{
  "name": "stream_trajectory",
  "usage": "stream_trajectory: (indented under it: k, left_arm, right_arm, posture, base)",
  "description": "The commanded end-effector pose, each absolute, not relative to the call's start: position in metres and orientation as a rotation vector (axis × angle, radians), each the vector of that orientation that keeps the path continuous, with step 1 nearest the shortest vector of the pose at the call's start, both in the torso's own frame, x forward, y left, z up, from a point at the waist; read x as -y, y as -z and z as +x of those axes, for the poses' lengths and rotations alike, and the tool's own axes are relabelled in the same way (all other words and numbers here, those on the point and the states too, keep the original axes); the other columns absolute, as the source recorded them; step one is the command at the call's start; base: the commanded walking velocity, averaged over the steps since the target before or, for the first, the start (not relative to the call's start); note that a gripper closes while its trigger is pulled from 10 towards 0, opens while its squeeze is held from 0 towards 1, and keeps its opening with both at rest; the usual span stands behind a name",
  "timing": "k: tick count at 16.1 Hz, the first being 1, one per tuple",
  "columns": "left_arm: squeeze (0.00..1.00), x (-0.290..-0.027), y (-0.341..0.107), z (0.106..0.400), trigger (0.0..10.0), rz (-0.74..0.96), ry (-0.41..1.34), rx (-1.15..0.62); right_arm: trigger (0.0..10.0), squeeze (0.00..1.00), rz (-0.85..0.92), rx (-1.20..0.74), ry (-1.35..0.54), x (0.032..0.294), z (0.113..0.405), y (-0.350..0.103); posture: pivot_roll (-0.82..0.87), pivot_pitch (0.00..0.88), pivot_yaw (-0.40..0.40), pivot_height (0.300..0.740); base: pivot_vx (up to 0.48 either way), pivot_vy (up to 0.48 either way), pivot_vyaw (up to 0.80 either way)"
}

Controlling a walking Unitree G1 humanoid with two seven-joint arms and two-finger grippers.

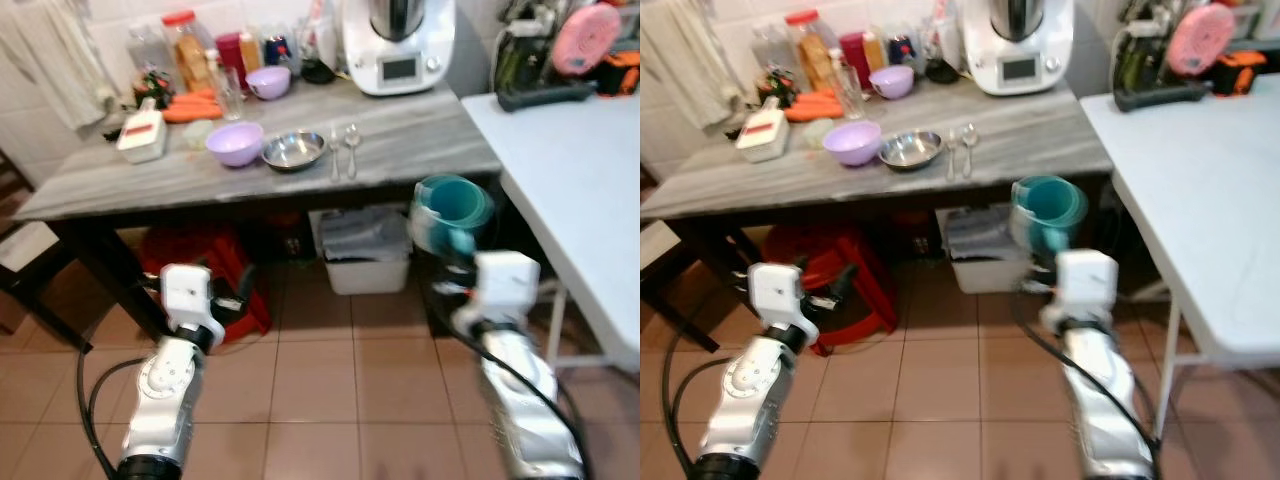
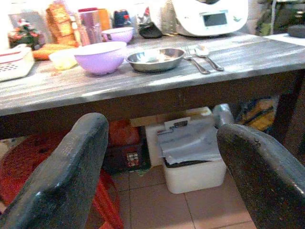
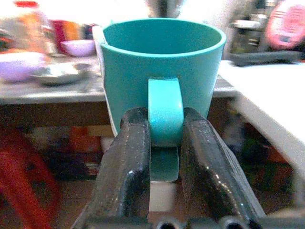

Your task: Setting the table

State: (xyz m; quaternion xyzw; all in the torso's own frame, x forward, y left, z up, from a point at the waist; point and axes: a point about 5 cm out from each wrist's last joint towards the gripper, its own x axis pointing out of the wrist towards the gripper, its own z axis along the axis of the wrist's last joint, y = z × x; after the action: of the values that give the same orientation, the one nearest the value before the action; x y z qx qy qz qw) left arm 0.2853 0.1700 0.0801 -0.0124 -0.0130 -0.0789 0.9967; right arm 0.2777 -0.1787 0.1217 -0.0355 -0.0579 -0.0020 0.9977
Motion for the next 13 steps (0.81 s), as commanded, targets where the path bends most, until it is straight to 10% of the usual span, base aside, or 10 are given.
stream_trajectory:
  k: [1, 13]
  left_arm:
    - [0.00, -0.187, -0.082, 0.283, 10.0, 0.006, 0.104, 0.021]
    - [0.00, -0.186, -0.081, 0.273, 10.0, -0.017, 0.105, -0.001]
  right_arm:
    - [10.0, 0.00, -0.060, 0.160, -0.027, 0.167, 0.278, -0.132]
    - [10.0, 0.00, -0.077, 0.157, -0.028, 0.168, 0.271, -0.134]
  posture:
    - [-0.04, 0.000, 0.121, 0.740]
    - [-0.05, 0.000, 0.118, 0.740]
  base:
    - [0.322, 0.000, 0.00]
    - [0.353, 0.000, 0.08]
